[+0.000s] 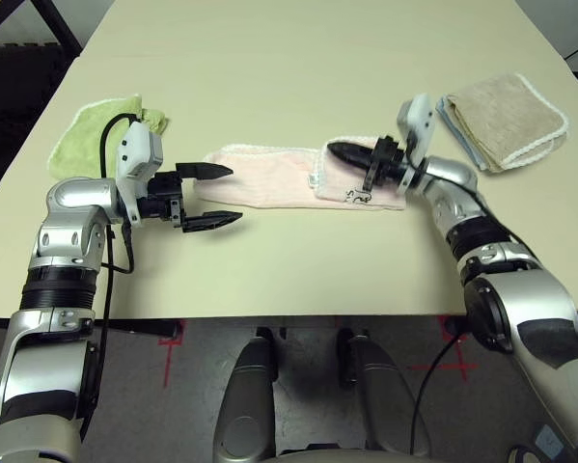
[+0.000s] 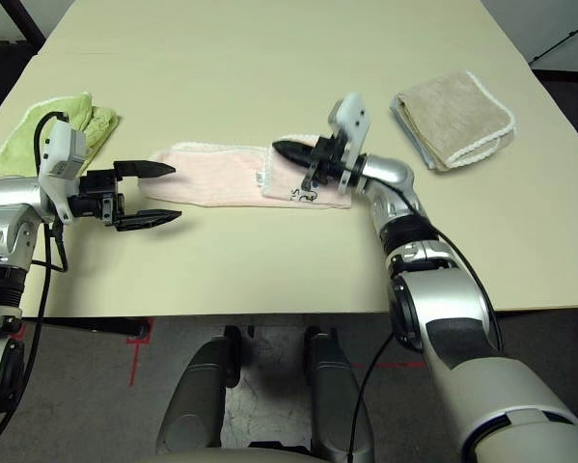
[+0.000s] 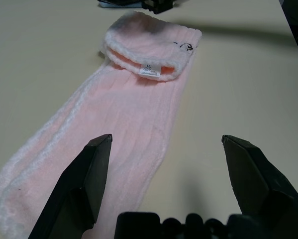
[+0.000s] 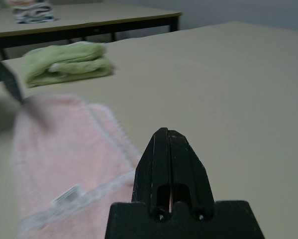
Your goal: Fold the towel and set it aside.
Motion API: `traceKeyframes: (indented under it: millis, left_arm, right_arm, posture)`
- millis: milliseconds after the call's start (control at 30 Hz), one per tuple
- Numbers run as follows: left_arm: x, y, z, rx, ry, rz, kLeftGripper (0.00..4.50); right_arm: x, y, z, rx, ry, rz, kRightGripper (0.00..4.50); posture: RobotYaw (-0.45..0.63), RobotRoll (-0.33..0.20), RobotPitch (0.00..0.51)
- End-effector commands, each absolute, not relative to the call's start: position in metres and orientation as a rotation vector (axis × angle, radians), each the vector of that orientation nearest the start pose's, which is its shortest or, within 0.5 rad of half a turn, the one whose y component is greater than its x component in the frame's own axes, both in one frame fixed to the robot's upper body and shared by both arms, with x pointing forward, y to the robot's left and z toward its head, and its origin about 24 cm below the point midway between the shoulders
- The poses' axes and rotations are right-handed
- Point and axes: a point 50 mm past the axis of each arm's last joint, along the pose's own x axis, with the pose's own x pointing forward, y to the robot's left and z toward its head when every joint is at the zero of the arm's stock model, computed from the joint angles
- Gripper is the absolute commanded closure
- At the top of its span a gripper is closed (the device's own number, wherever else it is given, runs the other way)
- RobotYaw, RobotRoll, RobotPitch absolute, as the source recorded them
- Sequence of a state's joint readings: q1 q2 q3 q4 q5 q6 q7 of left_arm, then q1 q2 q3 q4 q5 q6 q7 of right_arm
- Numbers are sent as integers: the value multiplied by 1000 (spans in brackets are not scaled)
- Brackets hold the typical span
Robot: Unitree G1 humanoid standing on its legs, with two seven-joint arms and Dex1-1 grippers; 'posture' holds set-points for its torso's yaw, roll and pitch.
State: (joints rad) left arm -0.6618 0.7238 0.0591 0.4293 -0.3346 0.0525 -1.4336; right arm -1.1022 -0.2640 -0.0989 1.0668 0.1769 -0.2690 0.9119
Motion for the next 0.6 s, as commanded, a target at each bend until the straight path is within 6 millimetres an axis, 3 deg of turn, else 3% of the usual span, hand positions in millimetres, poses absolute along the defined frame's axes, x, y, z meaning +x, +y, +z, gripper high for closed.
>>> traceKeyframes:
  millis: [33, 400, 533, 600]
  left_arm:
    - [317, 242, 189, 419, -11, -1212, 0]
    - [314, 247, 190, 421, 1, -1205, 0]
    - [316, 246, 191, 422, 2, -1205, 0]
    - [317, 246, 192, 423, 0, -1205, 0]
  right_arm:
    - [404, -133, 176, -143, -176, 773, 4466]
    - [391, -139, 108, -101, -16, 626, 4466]
    - [394, -136, 118, -82, -57, 627, 4466]
    - [397, -136, 134, -75, -110, 642, 4466]
  posture:
    - [45, 0, 242]
    - [53, 0, 246]
    - [47, 0, 244]
    - [41, 0, 240]
